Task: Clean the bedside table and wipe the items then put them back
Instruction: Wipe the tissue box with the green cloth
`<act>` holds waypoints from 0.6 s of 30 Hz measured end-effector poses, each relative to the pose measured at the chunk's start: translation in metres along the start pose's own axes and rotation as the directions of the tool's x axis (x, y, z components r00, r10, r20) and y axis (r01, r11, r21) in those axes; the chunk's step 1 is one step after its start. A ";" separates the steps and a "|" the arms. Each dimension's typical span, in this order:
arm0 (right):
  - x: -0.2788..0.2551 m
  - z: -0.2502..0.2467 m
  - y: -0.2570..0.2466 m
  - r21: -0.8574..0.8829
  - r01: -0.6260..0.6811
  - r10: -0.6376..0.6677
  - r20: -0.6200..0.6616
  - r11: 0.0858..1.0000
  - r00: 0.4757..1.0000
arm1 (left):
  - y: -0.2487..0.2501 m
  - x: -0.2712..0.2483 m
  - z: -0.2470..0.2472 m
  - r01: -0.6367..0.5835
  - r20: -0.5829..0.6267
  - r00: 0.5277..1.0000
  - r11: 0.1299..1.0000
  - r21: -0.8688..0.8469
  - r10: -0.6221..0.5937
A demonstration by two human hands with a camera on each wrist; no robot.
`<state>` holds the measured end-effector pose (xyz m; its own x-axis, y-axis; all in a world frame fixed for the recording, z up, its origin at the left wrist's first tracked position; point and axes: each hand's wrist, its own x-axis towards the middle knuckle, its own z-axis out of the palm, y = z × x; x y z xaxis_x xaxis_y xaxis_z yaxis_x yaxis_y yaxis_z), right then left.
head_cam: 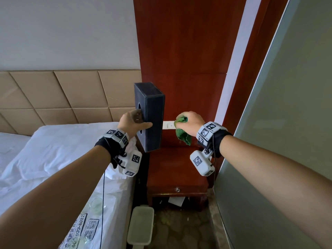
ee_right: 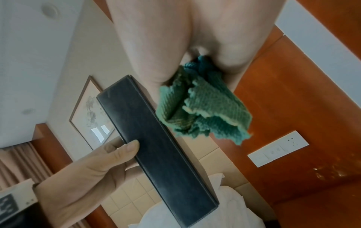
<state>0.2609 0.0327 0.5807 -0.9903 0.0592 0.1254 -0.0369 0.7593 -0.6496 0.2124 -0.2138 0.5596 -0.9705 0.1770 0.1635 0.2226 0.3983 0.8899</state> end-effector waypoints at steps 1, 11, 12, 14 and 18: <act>0.001 0.002 0.000 0.011 -0.003 0.003 -0.004 1.000 1.000 | -0.001 -0.001 -0.001 -0.028 0.011 1.000 0.999 0.029 0.028; 0.005 -0.003 0.005 0.021 -0.095 0.094 0.045 0.995 0.995 | 0.000 -0.005 -0.015 0.048 0.325 0.945 0.963 -0.263 0.042; 0.006 -0.004 0.007 0.029 -0.111 0.108 0.066 0.993 0.992 | 0.002 -0.007 -0.017 0.089 0.369 0.929 0.943 -0.320 0.038; 0.006 -0.008 0.010 0.078 -0.132 0.122 0.124 0.988 0.985 | 0.007 -0.010 -0.021 0.151 0.444 0.895 0.908 -0.391 0.043; 0.008 -0.009 0.011 0.187 -0.165 0.122 0.221 0.968 0.968 | 0.011 -0.011 -0.025 0.214 0.527 0.848 0.874 -0.437 0.056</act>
<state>0.2540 0.0479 0.5814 -0.9923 0.0073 -0.1235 0.1028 0.6044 -0.7900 0.2235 -0.2338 0.5781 -0.7618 0.6468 -0.0360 -0.0535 -0.0074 0.9985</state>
